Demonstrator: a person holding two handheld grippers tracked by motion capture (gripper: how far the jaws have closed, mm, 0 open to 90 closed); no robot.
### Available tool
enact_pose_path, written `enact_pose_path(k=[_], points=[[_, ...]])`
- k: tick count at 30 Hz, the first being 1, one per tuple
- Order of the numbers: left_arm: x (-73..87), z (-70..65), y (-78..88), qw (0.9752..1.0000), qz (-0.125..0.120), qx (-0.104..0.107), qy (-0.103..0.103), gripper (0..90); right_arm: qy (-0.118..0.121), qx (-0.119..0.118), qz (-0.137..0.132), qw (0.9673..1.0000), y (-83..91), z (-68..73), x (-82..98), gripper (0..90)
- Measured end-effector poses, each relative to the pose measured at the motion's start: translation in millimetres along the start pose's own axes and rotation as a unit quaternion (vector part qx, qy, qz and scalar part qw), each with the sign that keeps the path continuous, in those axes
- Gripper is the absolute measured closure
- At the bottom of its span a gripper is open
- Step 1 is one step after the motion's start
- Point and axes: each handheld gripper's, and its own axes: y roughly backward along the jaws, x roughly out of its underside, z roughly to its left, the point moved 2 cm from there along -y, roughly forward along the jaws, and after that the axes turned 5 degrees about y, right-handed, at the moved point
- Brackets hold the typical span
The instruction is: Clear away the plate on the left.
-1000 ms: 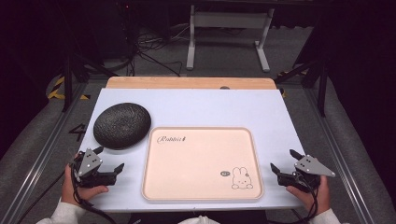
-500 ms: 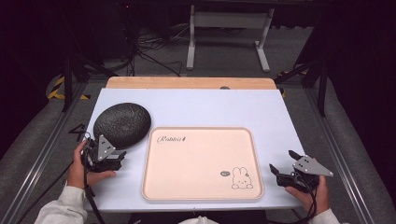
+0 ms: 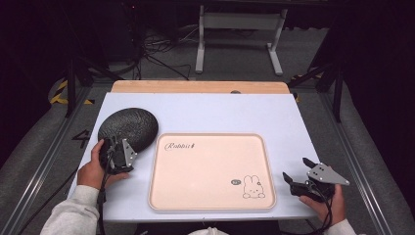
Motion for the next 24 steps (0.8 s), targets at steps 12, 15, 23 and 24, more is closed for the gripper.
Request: enact_pose_path(k=[12,15,23,24], points=[[-7.3,-14.6,3.1,0.9951,0.030,0.018,-0.093,59.8,0.001,-0.002,0.001,1.0000,-0.4,0.3,0.3,14.0],[-8.4,-18.1,1.9,0.9932,0.038,0.020,-0.108,73.3,0.002,-0.003,0.002,1.0000,-0.6,0.6,0.3,14.0],[-13.6,-25.7,0.5,0.9861,0.033,-0.037,-0.159,81.7,0.004,-0.005,0.004,1.0000,-1.3,1.7,0.5,14.0],[-15.1,-25.5,1.9,0.9847,0.027,-0.052,-0.164,83.3,0.004,-0.004,0.004,1.0000,-1.2,1.7,0.4,14.0]])
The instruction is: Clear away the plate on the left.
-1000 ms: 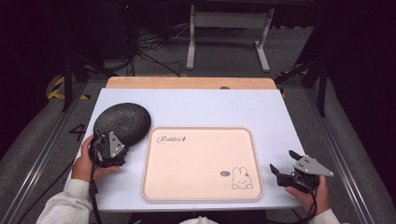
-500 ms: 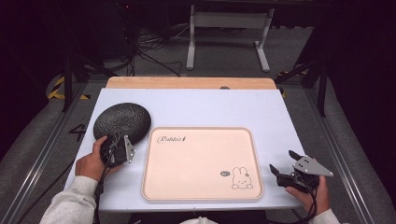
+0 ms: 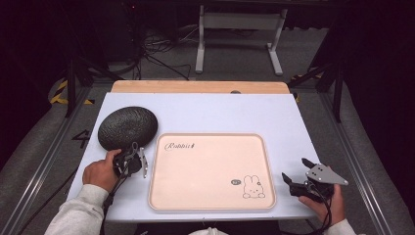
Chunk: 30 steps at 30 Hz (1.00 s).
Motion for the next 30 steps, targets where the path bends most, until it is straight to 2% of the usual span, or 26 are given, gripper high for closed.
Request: enact_pose_path(k=[2,4,7,9,11,12,13,22,26,27,30], points=[[-1.5,2.5,2.1,0.9997,-0.008,-0.021,-0.001,86.9,-0.001,0.000,0.000,1.0000,-0.1,-0.1,0.1,14.0],[-1.3,5.5,2.2,0.9997,-0.015,-0.016,0.008,87.1,0.000,0.000,0.001,1.0000,-0.4,0.2,0.2,14.0],[-2.6,4.8,1.4,0.9997,-0.016,-0.019,-0.001,87.3,0.001,0.000,0.001,1.0000,-0.5,0.5,0.1,14.0],[-1.6,5.2,1.9,0.9996,-0.019,-0.018,0.011,87.4,0.000,0.000,0.001,1.0000,-0.3,0.3,0.1,14.0],[-1.5,6.6,2.7,0.9996,-0.019,-0.018,0.011,87.5,-0.001,0.000,0.000,1.0000,-0.3,0.2,0.1,14.0],[0.2,8.9,3.7,0.9993,-0.022,-0.015,0.025,87.5,0.000,0.000,0.000,1.0000,-0.3,0.3,0.1,14.0],[0.6,9.7,3.8,0.9992,-0.026,-0.013,0.029,87.5,0.000,-0.001,0.001,1.0000,-0.4,0.3,0.1,14.0],[-1.5,12.3,8.3,0.9989,-0.027,-0.010,0.036,87.5,0.001,-0.002,0.001,1.0000,-0.7,0.4,-0.1,14.0],[-1.6,15.6,13.5,0.9982,-0.036,-0.010,0.048,87.4,0.001,-0.002,0.001,1.0000,-0.6,0.8,-0.6,14.0],[-1.9,15.1,15.4,0.9982,-0.034,-0.012,0.049,87.4,0.000,-0.001,0.001,1.0000,-0.5,0.7,-0.5,14.0],[-5.0,15.5,24.1,0.9977,-0.047,-0.014,0.046,87.4,0.001,-0.001,0.000,1.0000,0.3,0.8,-0.7,14.0]])
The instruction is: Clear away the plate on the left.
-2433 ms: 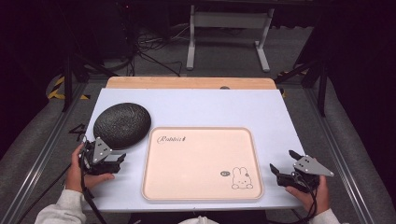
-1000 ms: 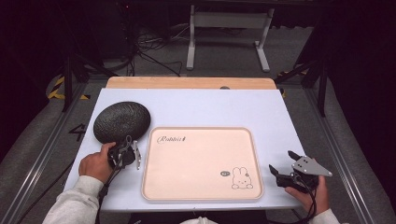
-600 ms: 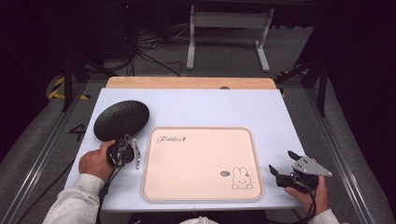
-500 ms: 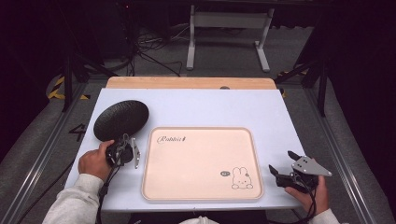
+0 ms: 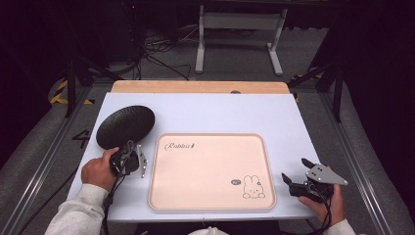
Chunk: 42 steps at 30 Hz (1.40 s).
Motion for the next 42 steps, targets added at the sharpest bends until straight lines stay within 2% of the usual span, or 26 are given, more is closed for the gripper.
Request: enact_pose_path(k=[9,11,14,18,21,25,27,29,32,34,39,40,42], points=[[-16.6,-1.5,27.4,0.9993,-0.034,-0.014,-0.007,87.3,0.000,0.002,-0.003,1.0000,1.2,-0.1,-0.9,14.0],[-22.8,-5.0,33.5,0.9989,-0.039,-0.014,-0.023,87.3,-0.002,0.003,-0.004,1.0000,1.4,-0.6,-0.9,14.0],[-31.4,-7.5,41.9,0.9981,-0.057,-0.002,-0.023,87.3,0.000,0.002,-0.003,1.0000,1.4,0.0,-0.7,14.0],[-43.2,-11.9,52.5,0.9962,-0.081,0.004,-0.031,87.1,-0.001,0.002,-0.004,1.0000,1.5,-0.1,-1.2,14.0],[-51.8,-17.9,60.0,0.9934,-0.108,0.010,-0.038,87.2,0.000,0.001,-0.003,1.0000,1.3,-0.3,-0.2,14.0],[-60.9,-24.3,66.2,0.9918,-0.118,0.019,-0.045,87.2,0.002,0.002,-0.003,1.0000,2.3,0.5,-0.8,14.0],[-66.5,-30.2,69.5,0.9906,-0.122,0.022,-0.057,87.2,0.001,0.000,-0.006,1.0000,3.2,0.6,-1.4,13.9],[-72.0,-35.5,73.0,0.9883,-0.131,0.024,-0.073,87.2,0.004,-0.002,-0.004,1.0000,2.4,0.9,-0.6,13.9],[-80.1,-41.7,79.5,0.9858,-0.145,0.033,-0.078,87.1,0.004,-0.002,-0.001,1.0000,2.1,1.5,-0.1,13.9],[-87.6,-46.7,85.6,0.9831,-0.153,0.036,-0.094,87.0,0.004,-0.001,-0.004,1.0000,3.0,1.5,-0.6,13.9],[-103.3,-59.6,98.6,0.9746,-0.188,0.043,-0.115,87.2,0.007,-0.002,-0.003,1.0000,3.1,2.4,-0.2,14.0],[-106.4,-62.8,100.9,0.9735,-0.193,0.047,-0.113,87.1,0.011,0.000,-0.008,0.9999,4.1,2.8,-0.8,14.0],[-112.8,-67.8,104.6,0.9698,-0.202,0.057,-0.125,87.2,0.014,0.001,-0.010,0.9999,5.4,3.2,-1.5,13.9]])
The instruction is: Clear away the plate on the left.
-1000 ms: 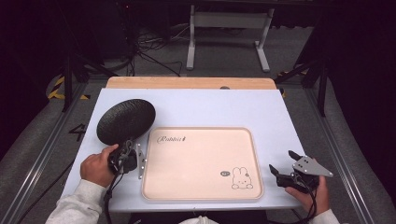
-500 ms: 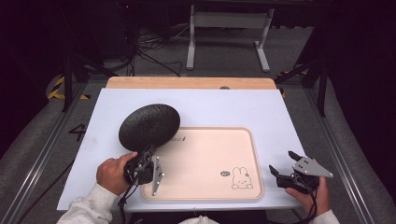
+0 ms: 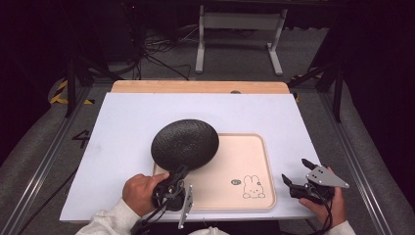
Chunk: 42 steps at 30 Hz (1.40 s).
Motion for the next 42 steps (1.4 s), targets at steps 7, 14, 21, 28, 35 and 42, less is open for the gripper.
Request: enact_pose_path(k=[7,14,21,28,35,42], points=[[-23.3,-15.1,-3.9,0.9988,-0.032,0.033,-0.013,86.6,0.000,0.000,0.002,1.0000,0.9,0.1,1.3,13.9],[-33.9,-24.5,-11.3,0.9973,-0.044,0.055,-0.021,85.8,-0.001,-0.005,0.004,1.0000,1.3,0.8,2.5,13.9],[-34.1,-26.1,-19.2,0.9965,-0.049,0.067,-0.014,85.6,-0.003,-0.006,0.005,1.0000,1.5,0.8,3.5,13.9],[-32.4,-28.3,-28.6,0.9957,-0.051,0.076,-0.013,87.3,-0.001,-0.012,0.008,0.9999,0.4,2.0,3.6,13.9],[-31.2,-24.3,-30.4,0.9934,-0.068,0.091,0.017,86.7,0.000,-0.014,0.010,0.9999,-0.2,2.6,3.9,13.9],[-30.4,-27.9,-34.1,0.9890,-0.059,0.132,0.032,79.1,0.001,-0.014,0.011,0.9998,-0.5,2.6,4.1,13.8]])
